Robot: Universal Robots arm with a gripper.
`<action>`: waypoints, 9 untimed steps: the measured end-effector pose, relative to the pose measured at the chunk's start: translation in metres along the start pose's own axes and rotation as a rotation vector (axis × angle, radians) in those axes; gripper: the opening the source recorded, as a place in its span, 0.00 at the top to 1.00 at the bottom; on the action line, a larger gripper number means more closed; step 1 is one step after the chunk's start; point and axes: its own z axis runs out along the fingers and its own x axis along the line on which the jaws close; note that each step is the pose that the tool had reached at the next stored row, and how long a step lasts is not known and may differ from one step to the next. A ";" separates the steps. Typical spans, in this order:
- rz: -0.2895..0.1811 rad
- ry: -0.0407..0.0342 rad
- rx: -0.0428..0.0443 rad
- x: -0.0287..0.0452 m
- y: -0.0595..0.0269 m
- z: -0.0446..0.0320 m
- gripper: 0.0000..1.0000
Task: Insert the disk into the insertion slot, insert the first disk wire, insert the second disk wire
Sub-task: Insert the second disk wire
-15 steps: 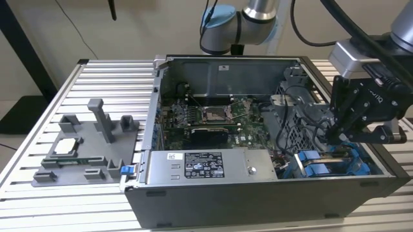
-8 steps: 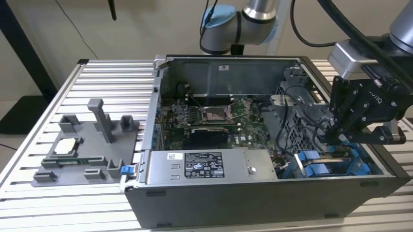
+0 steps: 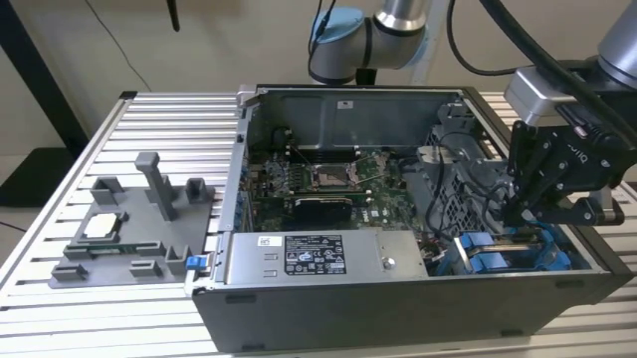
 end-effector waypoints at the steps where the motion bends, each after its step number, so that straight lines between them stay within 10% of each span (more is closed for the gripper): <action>1: 0.000 0.0010 0.0000 0.0001 0.0000 0.0006 1.00; 9: 0.000 0.0075 0.0003 0.0005 -0.0002 0.0065 1.00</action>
